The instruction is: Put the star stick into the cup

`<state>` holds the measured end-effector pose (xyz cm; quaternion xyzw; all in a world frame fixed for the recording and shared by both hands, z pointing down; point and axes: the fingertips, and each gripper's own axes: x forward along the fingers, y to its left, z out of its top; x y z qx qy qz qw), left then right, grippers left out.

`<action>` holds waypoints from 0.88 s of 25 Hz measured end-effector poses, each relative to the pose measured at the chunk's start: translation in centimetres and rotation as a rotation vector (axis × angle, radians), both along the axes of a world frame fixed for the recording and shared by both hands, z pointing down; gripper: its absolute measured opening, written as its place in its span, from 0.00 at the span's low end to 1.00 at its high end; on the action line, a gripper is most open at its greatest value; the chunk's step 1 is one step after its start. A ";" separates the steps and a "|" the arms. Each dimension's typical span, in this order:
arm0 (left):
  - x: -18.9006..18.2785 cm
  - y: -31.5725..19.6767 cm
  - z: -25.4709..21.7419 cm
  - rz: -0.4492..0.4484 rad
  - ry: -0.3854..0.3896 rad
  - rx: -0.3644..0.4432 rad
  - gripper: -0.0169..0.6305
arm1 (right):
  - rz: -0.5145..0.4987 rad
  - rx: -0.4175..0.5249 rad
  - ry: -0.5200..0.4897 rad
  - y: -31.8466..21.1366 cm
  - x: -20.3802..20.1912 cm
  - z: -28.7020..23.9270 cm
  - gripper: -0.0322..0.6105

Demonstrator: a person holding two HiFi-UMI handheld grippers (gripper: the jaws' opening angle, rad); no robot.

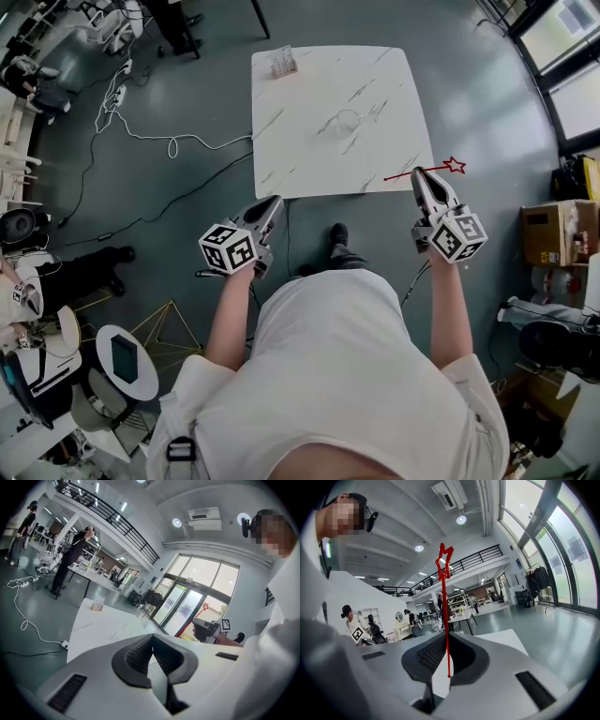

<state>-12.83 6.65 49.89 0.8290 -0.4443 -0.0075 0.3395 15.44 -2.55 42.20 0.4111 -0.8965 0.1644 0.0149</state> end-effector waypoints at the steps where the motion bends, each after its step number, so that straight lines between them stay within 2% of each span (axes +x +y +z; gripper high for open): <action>1: 0.1 -0.6 -0.1 -0.002 -0.004 0.001 0.05 | -0.008 0.001 -0.003 -0.9 -0.1 0.0 0.10; 7: 1.0 -3.9 -1.0 0.004 -0.038 0.017 0.05 | -0.067 0.004 -0.007 -5.4 -0.8 -0.1 0.10; 22: 3.6 -10.0 -1.3 -0.140 -0.073 0.028 0.05 | -0.222 -0.013 -0.013 -15.3 -0.5 1.6 0.10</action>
